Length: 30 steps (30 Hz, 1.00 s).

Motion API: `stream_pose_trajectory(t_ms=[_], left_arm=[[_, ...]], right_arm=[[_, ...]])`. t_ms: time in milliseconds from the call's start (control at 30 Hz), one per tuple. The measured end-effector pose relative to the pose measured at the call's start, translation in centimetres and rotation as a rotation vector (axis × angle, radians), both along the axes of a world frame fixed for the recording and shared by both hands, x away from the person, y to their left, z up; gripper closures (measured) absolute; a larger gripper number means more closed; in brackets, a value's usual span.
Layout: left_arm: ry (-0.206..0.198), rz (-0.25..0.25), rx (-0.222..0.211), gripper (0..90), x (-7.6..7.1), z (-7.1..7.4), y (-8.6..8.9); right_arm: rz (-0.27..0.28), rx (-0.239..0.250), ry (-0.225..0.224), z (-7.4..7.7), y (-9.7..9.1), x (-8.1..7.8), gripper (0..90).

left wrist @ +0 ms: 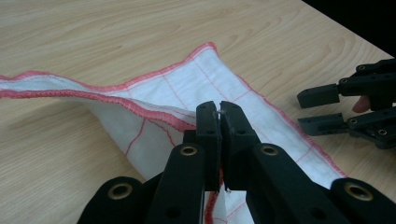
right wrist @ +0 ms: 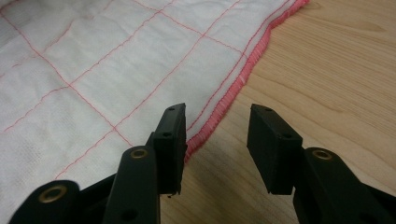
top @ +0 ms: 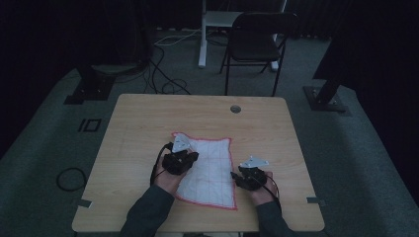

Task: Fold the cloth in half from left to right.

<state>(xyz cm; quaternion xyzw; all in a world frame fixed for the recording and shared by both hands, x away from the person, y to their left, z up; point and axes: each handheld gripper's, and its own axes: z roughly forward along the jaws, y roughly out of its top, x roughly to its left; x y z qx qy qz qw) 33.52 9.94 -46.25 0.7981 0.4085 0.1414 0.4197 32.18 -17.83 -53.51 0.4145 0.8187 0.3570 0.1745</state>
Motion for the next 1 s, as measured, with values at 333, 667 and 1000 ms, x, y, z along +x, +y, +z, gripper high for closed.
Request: stream_pose_trajectory(t_ms=[333, 667, 1000], left_arm=[[0.001, -0.017, -0.003, 87.5, 0.1, -0.2, -0.9], [0.003, -0.033, -0.006, 87.6, 0.3, -0.6, -1.6], [0.004, -0.067, -0.012, 87.7, 0.5, -0.9, -3.0]], right_arm=[[-0.01, -0.003, -0.002, 0.0, -0.1, 0.0, 59.5], [-0.031, 0.008, -0.002, 0.1, -0.5, 0.0, 60.2], [-0.037, 0.01, -0.002, 0.1, -0.7, 0.1, 60.2]])
